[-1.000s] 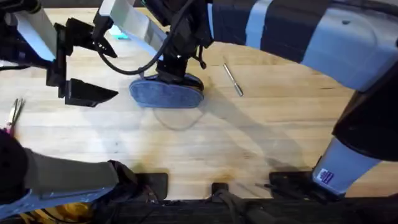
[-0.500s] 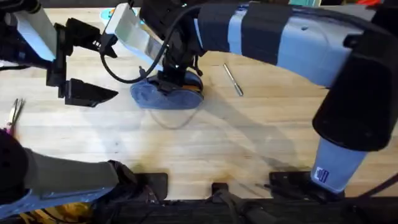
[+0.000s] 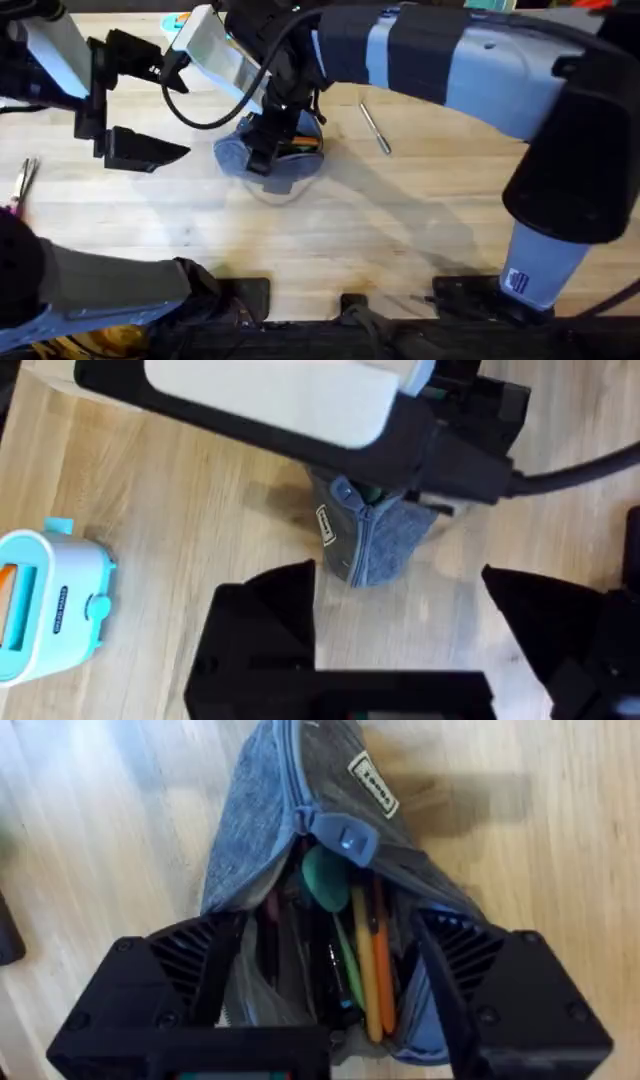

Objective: Unzip the bag, pick up the pens from the table one at a time and place them inside, then zip the bag closed.

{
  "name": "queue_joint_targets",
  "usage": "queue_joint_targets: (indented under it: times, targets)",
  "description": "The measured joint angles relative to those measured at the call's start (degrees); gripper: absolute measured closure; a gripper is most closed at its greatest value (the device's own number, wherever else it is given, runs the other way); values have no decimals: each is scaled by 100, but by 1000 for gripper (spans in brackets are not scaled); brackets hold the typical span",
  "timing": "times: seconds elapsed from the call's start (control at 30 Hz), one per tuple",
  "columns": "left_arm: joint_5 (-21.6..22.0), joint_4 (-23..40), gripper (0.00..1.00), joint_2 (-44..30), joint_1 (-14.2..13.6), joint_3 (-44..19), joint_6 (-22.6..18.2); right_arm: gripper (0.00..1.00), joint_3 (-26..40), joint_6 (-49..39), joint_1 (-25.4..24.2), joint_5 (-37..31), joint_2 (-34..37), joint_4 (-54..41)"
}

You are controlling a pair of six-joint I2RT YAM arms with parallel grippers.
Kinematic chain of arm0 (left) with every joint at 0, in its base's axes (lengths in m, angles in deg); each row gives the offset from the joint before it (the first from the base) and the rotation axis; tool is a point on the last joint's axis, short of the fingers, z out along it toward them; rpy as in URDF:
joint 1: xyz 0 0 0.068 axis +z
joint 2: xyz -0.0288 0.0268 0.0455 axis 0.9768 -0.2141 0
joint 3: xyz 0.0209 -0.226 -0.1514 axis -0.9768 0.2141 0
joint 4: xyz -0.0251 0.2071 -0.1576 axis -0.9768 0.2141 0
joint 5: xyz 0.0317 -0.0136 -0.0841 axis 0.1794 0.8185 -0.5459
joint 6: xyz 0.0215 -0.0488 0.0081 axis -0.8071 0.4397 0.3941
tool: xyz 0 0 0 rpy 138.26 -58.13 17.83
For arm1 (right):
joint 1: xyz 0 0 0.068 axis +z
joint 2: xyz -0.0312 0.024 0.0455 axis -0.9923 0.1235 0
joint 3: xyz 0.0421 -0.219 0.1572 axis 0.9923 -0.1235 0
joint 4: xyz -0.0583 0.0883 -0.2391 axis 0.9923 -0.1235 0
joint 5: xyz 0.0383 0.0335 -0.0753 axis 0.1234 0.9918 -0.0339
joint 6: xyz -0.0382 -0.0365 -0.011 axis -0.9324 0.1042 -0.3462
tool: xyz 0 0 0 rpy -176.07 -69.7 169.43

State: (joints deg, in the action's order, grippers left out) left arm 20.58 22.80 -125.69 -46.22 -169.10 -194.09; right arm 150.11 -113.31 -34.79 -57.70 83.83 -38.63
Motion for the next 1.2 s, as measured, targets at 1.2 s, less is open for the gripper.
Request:
queue_joint_targets:
  times: [1.2]
  targets:
    - [0, -26, 8, 0, 0, 0, 2, 4, -1382, 1077, -2918, -214, -2868, -1749]
